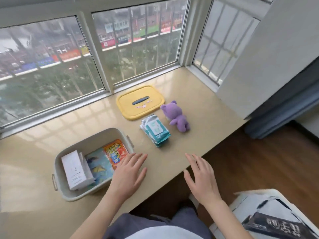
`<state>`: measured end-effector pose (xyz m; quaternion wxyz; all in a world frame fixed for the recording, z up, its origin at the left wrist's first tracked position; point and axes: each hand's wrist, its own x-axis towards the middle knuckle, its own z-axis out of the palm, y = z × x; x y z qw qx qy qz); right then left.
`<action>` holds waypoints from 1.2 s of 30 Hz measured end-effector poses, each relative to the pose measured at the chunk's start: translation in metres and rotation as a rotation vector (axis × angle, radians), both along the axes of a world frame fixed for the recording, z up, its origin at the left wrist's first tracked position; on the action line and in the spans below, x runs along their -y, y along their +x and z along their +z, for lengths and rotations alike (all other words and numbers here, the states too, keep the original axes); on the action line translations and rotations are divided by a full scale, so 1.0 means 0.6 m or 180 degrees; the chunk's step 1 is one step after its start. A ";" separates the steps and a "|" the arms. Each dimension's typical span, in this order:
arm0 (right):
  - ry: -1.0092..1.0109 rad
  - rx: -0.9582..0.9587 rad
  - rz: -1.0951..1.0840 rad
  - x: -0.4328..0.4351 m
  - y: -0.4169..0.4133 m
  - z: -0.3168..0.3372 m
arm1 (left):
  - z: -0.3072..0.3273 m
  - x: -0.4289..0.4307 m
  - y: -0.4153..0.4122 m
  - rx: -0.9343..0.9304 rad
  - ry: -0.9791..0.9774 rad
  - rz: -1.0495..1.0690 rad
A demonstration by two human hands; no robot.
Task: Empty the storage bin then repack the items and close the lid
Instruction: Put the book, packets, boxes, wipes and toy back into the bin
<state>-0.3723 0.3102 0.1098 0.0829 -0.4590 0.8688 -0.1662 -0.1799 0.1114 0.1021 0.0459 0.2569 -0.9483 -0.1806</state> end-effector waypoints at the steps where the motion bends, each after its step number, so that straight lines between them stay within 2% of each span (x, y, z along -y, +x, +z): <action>1: -0.0017 0.0037 -0.0008 -0.009 -0.027 -0.005 | -0.006 -0.014 -0.026 0.0011 0.0041 0.0030; 6: 0.0127 0.0218 0.0078 -0.044 -0.185 -0.010 | -0.015 -0.090 -0.163 0.0036 0.0271 0.0513; 11: 0.0182 0.0243 0.0456 -0.036 -0.323 0.002 | 0.011 -0.138 -0.282 -0.0167 0.0415 0.1008; 17: -0.0051 0.0370 0.0774 0.024 -0.384 -0.011 | 0.018 -0.151 -0.312 -0.0364 0.0414 0.1463; 21: -0.0027 0.0462 0.0809 0.061 -0.388 -0.036 | -0.021 -0.129 -0.293 -0.0345 0.0519 0.1843; 29: 0.0123 0.0739 0.0694 0.164 -0.433 -0.081 | -0.092 -0.020 -0.316 -0.0359 0.1135 0.2278; 36: 0.0187 0.0927 0.0655 0.312 -0.492 -0.194 | -0.198 0.104 -0.390 -0.0469 0.1464 0.2730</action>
